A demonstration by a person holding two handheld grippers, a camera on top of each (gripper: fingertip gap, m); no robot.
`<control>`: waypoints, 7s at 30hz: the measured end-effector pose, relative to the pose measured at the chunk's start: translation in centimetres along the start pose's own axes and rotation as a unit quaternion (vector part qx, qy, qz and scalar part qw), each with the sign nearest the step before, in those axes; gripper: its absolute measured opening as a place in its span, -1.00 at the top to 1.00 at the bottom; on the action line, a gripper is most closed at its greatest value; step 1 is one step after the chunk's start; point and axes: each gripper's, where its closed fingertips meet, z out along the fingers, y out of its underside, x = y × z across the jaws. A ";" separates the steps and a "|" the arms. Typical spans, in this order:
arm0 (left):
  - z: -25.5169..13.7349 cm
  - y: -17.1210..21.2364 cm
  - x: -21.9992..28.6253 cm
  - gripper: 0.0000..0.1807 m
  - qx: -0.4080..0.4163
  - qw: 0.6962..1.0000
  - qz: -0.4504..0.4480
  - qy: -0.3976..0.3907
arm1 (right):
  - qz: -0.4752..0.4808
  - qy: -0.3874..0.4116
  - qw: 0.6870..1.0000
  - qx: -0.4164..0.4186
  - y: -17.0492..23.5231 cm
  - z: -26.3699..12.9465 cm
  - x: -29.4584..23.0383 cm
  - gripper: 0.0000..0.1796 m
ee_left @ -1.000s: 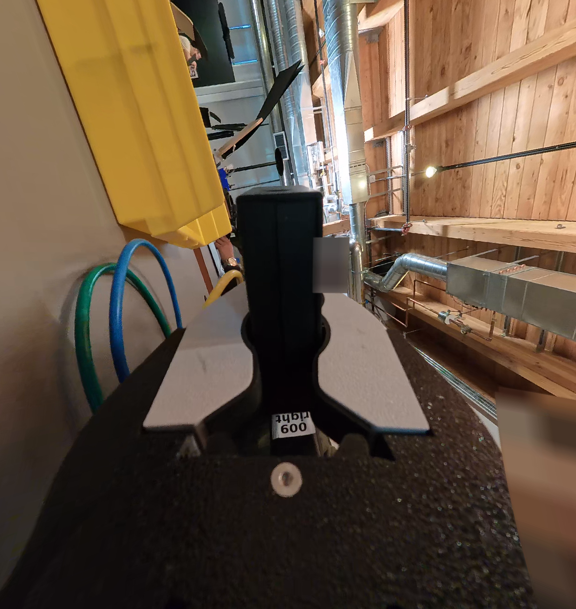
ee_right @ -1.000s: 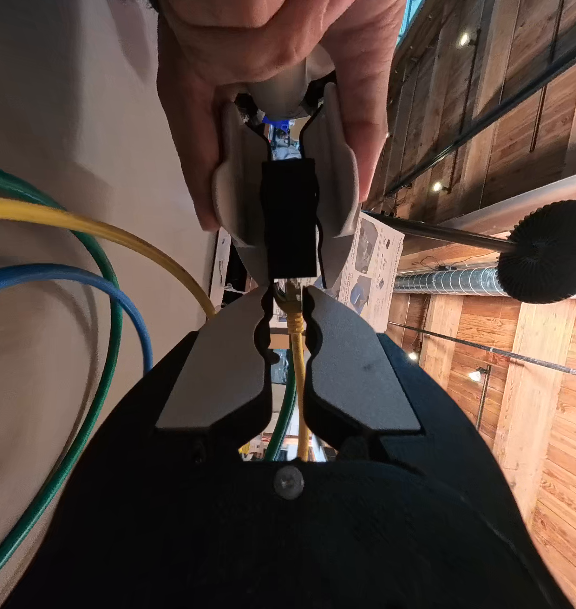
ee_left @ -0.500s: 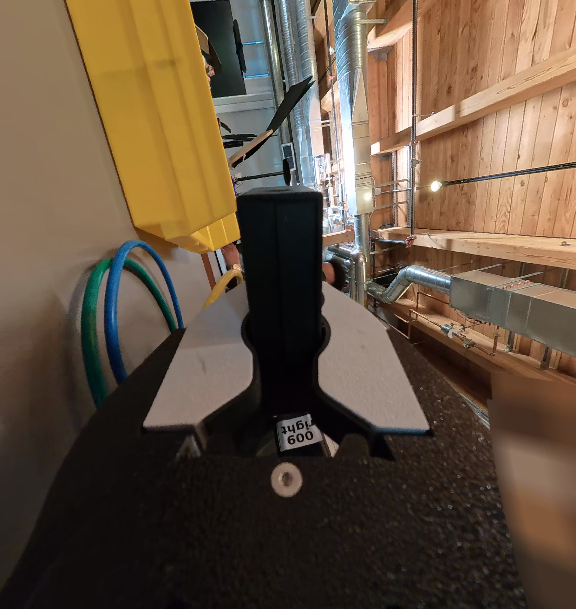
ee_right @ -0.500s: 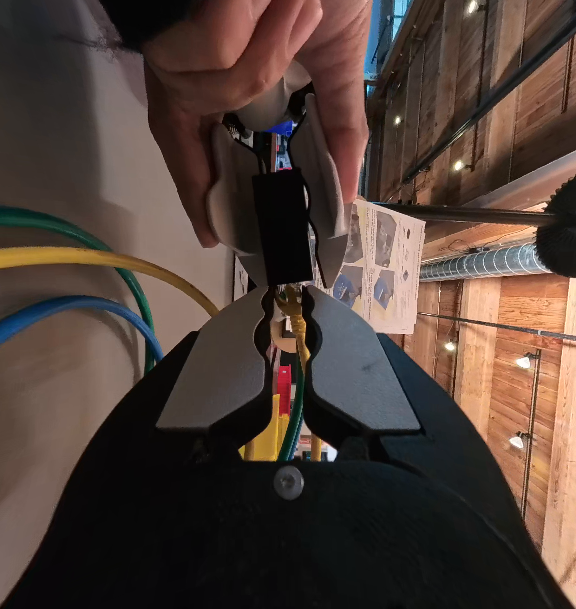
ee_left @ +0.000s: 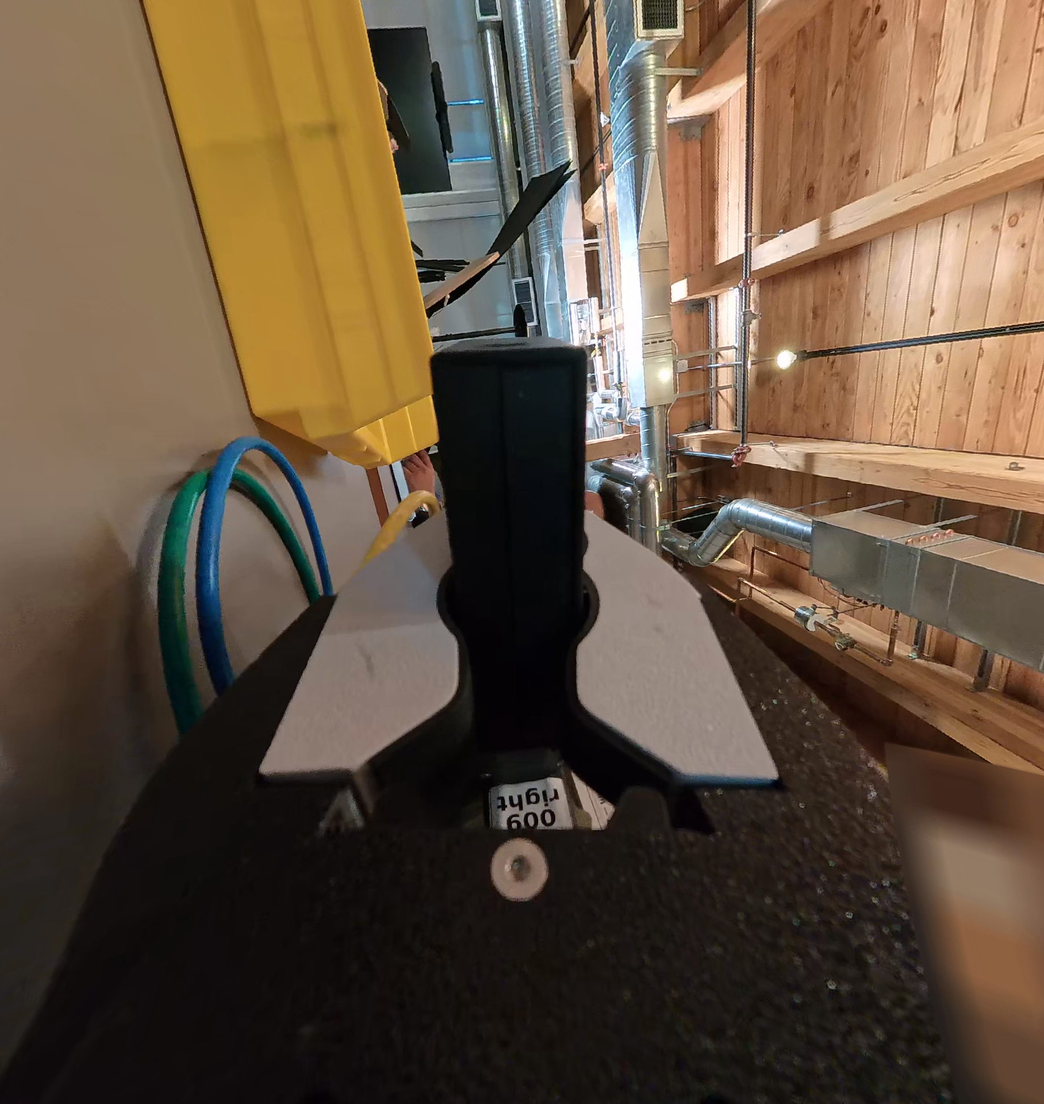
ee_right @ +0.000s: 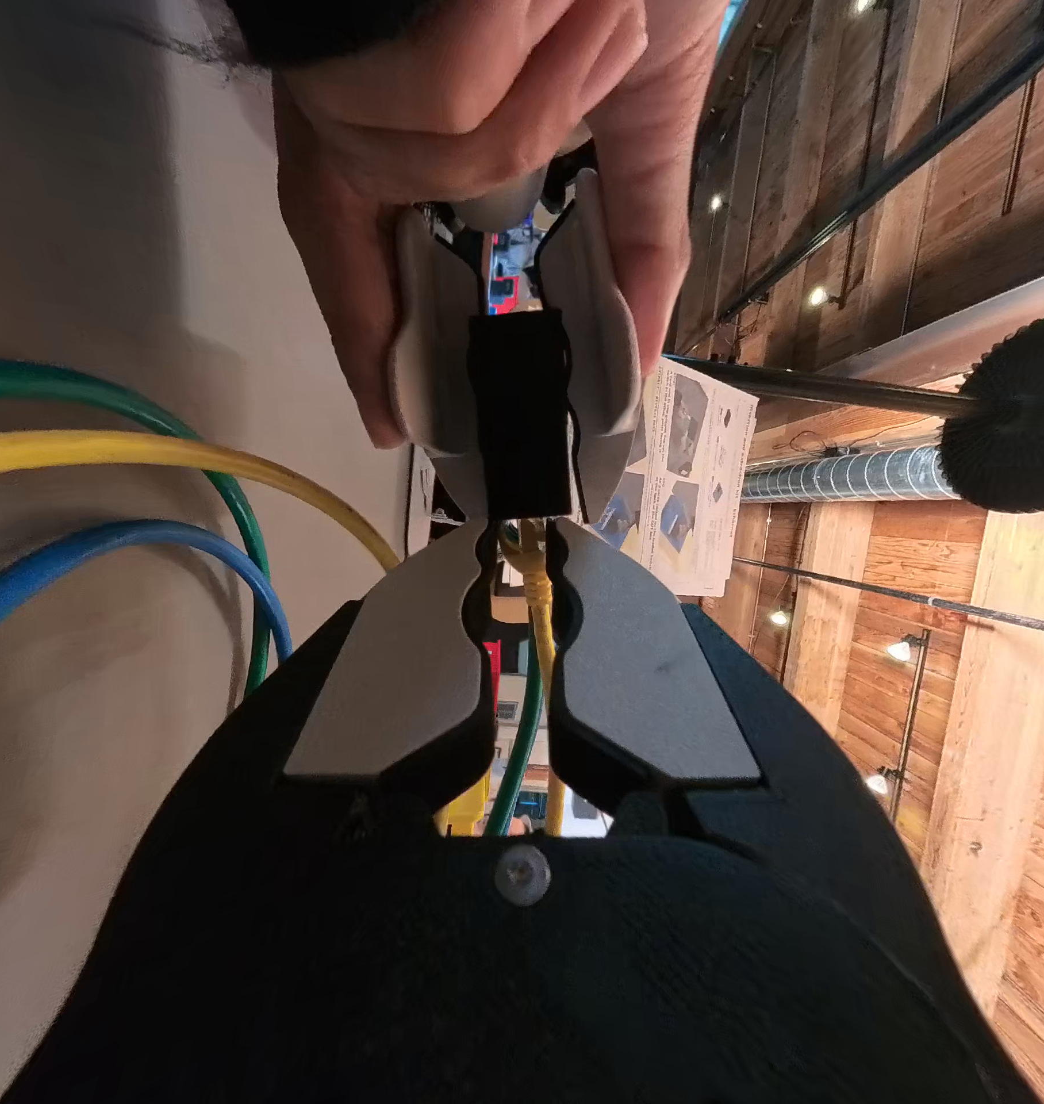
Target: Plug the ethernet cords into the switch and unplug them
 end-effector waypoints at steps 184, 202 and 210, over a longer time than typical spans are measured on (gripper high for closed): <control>0.1 -0.7 -0.5 0.67 0.057 0.978 0.200 0.023 | 0.961 -0.074 0.248 0.100 0.9 1.1 -0.6 0.85; -0.2 -0.9 0.3 0.67 0.065 0.972 0.219 0.046 | 0.952 -0.095 0.261 0.129 0.5 1.2 0.1 0.85; -0.1 -0.8 0.5 0.67 0.068 0.970 0.231 0.046 | 0.952 -0.079 0.261 0.139 0.7 1.2 0.4 0.85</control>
